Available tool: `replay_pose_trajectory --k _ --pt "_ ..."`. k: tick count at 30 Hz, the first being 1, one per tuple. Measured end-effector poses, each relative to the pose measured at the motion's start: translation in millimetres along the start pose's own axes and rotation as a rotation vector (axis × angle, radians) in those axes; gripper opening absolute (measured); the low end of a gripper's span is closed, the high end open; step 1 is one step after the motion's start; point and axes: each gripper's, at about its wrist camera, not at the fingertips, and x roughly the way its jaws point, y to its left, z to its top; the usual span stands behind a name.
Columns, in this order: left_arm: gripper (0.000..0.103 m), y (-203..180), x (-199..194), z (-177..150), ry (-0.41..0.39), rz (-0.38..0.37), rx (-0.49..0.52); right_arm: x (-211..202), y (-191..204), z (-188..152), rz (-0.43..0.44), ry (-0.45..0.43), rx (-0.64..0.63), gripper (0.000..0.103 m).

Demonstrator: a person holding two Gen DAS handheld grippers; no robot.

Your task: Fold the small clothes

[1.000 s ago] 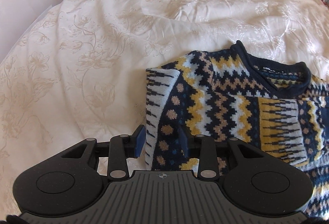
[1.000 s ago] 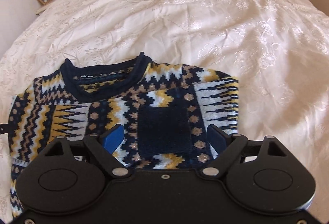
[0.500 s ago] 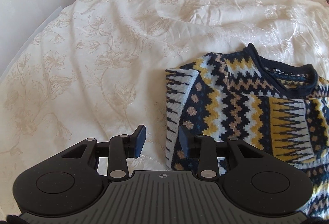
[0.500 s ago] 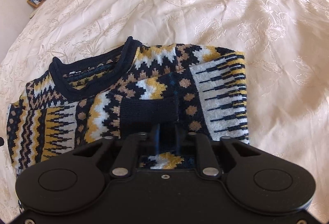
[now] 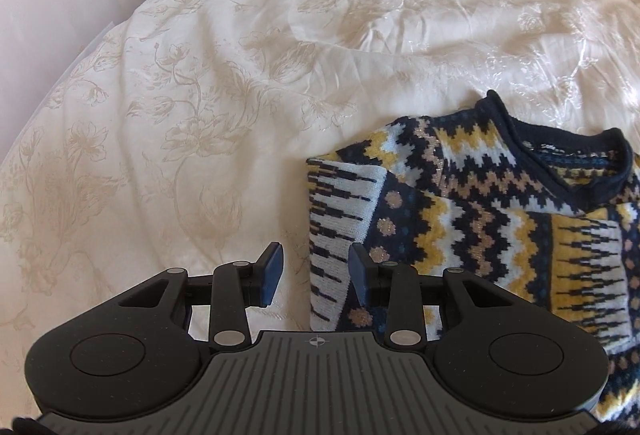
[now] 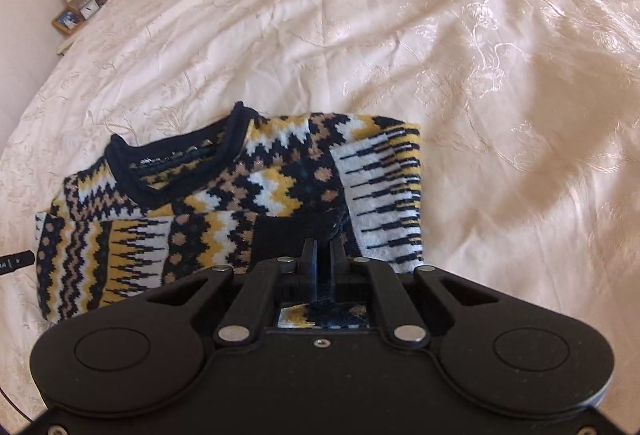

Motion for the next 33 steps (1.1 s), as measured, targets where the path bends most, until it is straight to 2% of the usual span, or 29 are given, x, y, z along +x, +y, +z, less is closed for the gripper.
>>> replay_pose_trajectory --k 3,6,10,16,17,22,23,24,26,33 --pt "0.035 -1 15 2 0.019 0.014 0.007 5 -1 -5 -0.02 0.014 0.009 0.011" --pt "0.035 0 37 1 0.07 0.072 0.022 12 -3 -9 -0.047 0.037 0.013 0.011" --pt "0.039 5 49 0 0.095 0.057 0.006 16 -9 -12 -0.088 0.054 0.02 0.011" --pt "0.039 8 29 -2 0.072 0.066 -0.001 6 -15 -15 -0.112 0.041 0.036 0.013" --pt "0.039 9 22 -4 0.066 0.065 -0.01 1 -16 -15 -0.11 0.033 0.04 0.02" --pt "0.039 17 -13 -26 0.043 0.021 -0.023 -20 -14 -21 -0.104 0.0 0.041 0.022" --pt "0.039 18 -20 -31 0.041 0.014 -0.018 -24 -12 -23 -0.1 -0.004 0.035 0.031" --pt "0.039 19 -26 -37 0.041 0.006 -0.008 -29 -11 -26 -0.095 -0.009 0.031 0.044" --pt "0.04 19 -40 -50 0.036 -0.008 0.011 -38 -7 -32 -0.079 -0.022 0.026 0.054" --pt "0.042 24 -79 -92 0.013 -0.038 0.047 -65 9 -63 -0.062 -0.032 0.002 0.061"
